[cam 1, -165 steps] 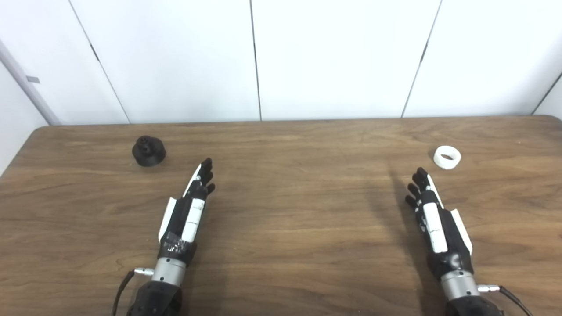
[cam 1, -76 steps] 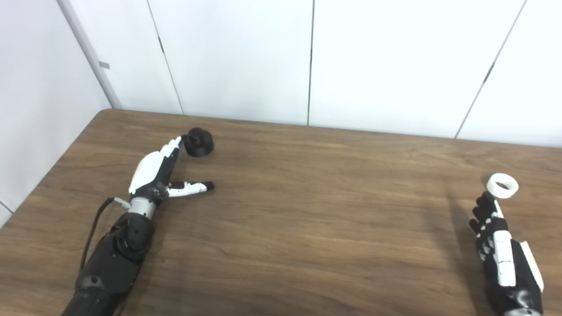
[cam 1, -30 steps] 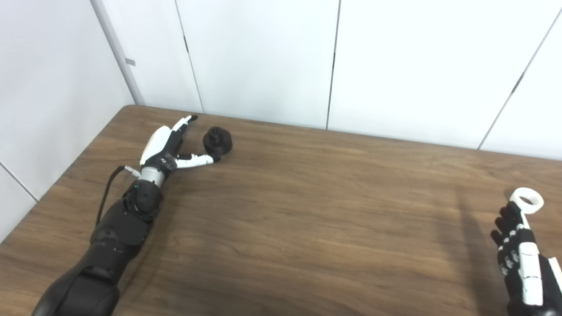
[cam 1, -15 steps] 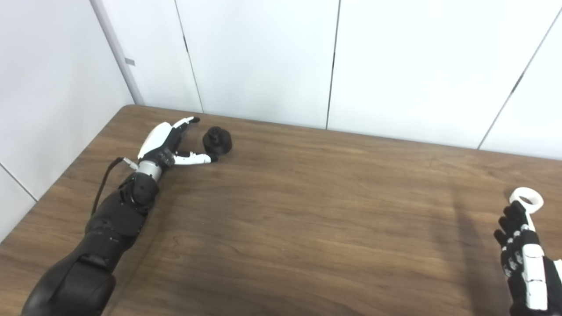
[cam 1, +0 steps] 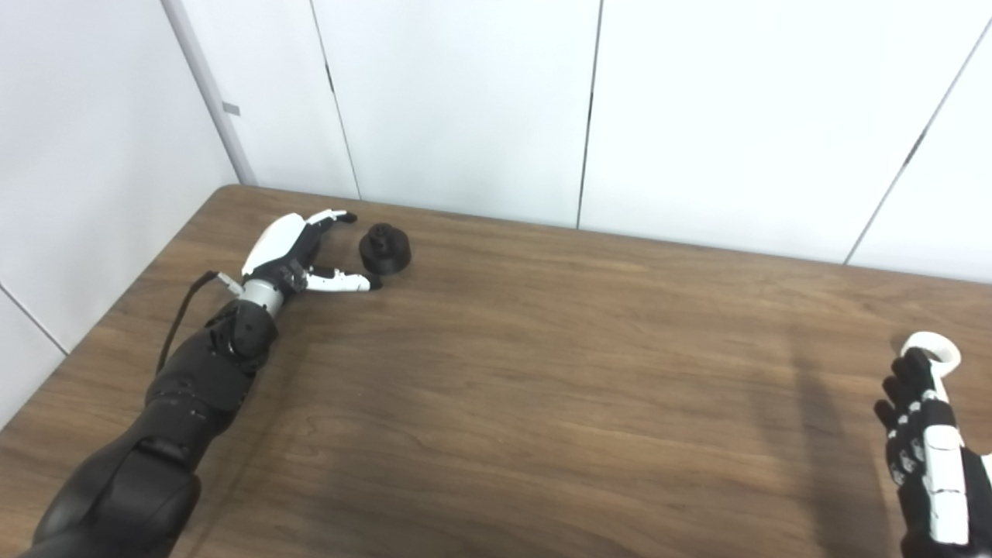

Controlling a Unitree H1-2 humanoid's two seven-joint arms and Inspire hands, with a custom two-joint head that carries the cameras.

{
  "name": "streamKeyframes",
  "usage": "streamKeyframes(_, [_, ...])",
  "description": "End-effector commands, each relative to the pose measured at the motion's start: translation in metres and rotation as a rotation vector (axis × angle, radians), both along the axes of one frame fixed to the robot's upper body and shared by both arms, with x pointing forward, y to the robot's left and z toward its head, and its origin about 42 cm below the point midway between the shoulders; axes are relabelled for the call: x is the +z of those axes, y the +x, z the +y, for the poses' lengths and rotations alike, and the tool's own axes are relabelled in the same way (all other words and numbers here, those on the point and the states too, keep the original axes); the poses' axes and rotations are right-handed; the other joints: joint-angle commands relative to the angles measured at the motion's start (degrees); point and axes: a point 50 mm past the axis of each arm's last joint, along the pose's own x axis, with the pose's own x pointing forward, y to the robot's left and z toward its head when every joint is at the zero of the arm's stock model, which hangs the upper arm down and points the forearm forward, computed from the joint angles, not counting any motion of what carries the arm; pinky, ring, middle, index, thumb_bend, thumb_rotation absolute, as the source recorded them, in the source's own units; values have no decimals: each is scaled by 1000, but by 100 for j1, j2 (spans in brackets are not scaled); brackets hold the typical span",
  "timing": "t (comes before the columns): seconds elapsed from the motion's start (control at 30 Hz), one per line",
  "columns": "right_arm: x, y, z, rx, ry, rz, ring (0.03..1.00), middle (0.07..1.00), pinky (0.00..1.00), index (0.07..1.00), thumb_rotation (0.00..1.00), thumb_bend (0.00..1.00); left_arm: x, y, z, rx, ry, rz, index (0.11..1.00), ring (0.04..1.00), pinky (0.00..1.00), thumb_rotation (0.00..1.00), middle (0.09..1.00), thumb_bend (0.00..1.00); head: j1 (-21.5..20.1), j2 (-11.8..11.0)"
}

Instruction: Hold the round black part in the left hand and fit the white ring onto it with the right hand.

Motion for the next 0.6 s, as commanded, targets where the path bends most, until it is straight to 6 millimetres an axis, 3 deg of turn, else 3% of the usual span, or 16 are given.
streamKeyframes(0.0, [17, 0, 4, 9, 1, -73, 1000, 1000, 1000, 1000, 1000, 206, 11, 7, 4, -6, 17, -1, 848, 940, 899, 382, 935, 1000, -7, 5])
streamKeyframes(0.23, [12, 0, 3, 2, -3, -73, 1000, 1000, 1000, 1000, 1000, 199, 9, 14, -6, -47, 24, 2, 836, 947, 911, 379, 932, 1000, -112, 23])
streamKeyframes(0.57, [6, -1, 1, 6, 1, -78, 1000, 1000, 1000, 1000, 1000, 281, 5, 22, -17, -71, 21, 14, 820, 940, 889, 336, 922, 1000, -247, 45])
